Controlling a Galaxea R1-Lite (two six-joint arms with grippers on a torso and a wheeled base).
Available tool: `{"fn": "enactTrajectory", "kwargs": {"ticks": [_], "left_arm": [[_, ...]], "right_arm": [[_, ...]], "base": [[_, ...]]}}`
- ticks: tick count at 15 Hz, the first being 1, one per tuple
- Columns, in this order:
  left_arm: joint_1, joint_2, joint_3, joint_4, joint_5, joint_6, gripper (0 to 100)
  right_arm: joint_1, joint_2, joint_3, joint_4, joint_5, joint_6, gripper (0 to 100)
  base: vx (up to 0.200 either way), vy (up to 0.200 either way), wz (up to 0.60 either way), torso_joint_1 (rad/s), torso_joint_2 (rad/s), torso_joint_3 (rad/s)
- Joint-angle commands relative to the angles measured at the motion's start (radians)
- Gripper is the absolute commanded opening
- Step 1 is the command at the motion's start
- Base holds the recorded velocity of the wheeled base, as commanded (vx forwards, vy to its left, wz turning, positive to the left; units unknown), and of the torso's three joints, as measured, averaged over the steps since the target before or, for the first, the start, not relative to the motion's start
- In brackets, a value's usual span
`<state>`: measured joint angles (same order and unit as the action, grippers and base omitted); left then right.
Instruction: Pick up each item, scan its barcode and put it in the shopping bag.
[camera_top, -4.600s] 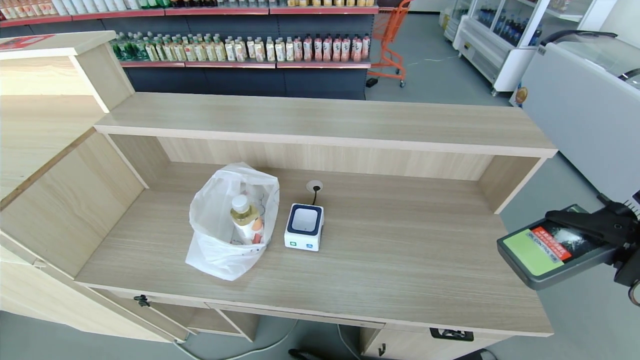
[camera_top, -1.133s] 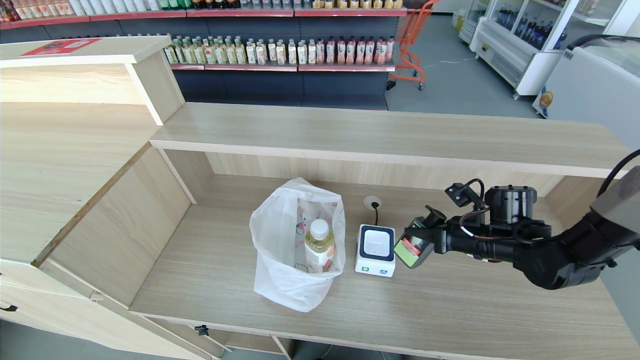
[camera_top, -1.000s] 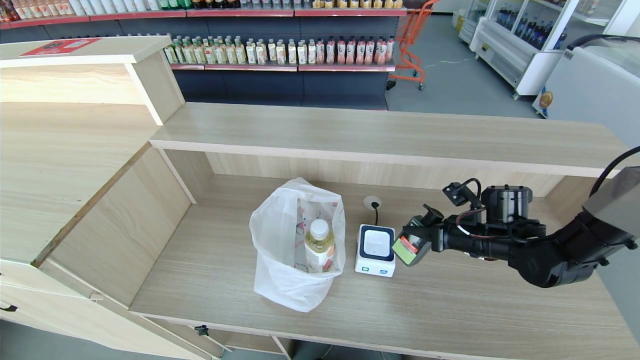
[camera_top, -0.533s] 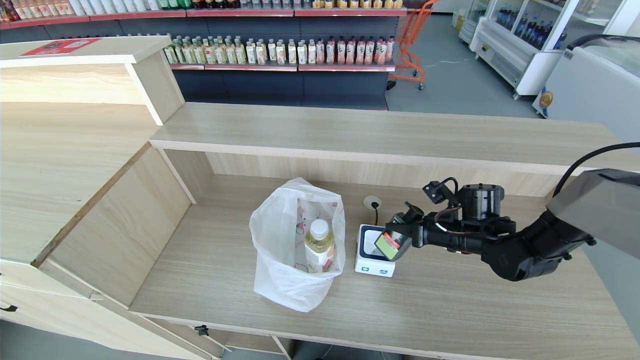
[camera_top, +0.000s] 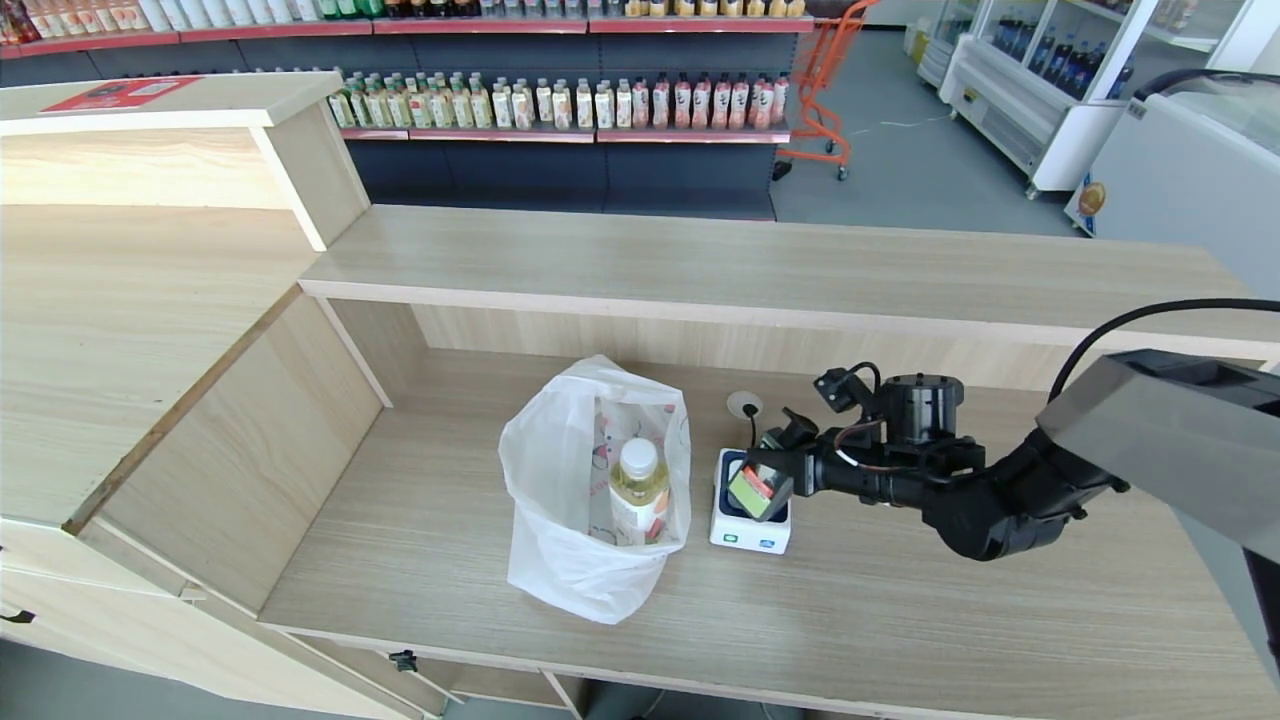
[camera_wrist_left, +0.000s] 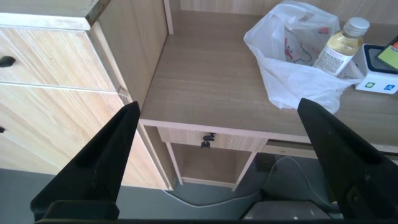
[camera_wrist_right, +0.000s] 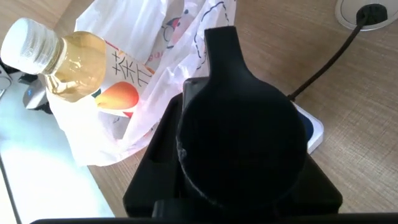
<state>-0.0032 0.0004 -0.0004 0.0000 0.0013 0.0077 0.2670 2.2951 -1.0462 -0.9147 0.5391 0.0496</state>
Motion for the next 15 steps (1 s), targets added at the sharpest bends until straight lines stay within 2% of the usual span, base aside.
{"fn": "enactTrajectory", "kwargs": {"ticks": [1,3,6,7,9,11,15], "left_arm": [[0.0,0.0,0.0,0.0,0.0,0.0,100],[0.0,0.0,-0.001,0.0,0.0,0.0,100],[0.0,0.0,0.0,0.0,0.0,0.0,100],[0.0,0.0,0.0,0.0,0.0,0.0,100],[0.0,0.0,0.0,0.0,0.0,0.0,100],[0.0,0.0,0.0,0.0,0.0,0.0,100],[0.0,0.0,0.0,0.0,0.0,0.0,100]], "right_arm": [[0.009,0.009,-0.005,0.002,-0.002,0.0,0],[0.009,-0.019,-0.005,-0.021,-0.001,0.021,0],[-0.002,-0.241,0.069,-0.023,0.002,0.297,0],[-0.028,-0.322,0.129,-0.02,-0.001,0.303,0],[-0.072,-0.457,0.261,-0.02,-0.002,0.154,0],[-0.1,-0.539,0.325,-0.026,-0.001,0.065,0],[-0.106,-0.623,0.367,-0.018,0.001,0.064,0]], "base": [[0.0,0.0,0.0,0.0,0.0,0.0],[0.0,0.0,0.0,0.0,0.0,0.0],[0.0,0.0,0.0,0.0,0.0,0.0],[0.0,0.0,0.0,0.0,0.0,0.0],[0.0,0.0,0.0,0.0,0.0,0.0],[0.0,0.0,0.0,0.0,0.0,0.0],[0.0,0.0,0.0,0.0,0.0,0.0]]}}
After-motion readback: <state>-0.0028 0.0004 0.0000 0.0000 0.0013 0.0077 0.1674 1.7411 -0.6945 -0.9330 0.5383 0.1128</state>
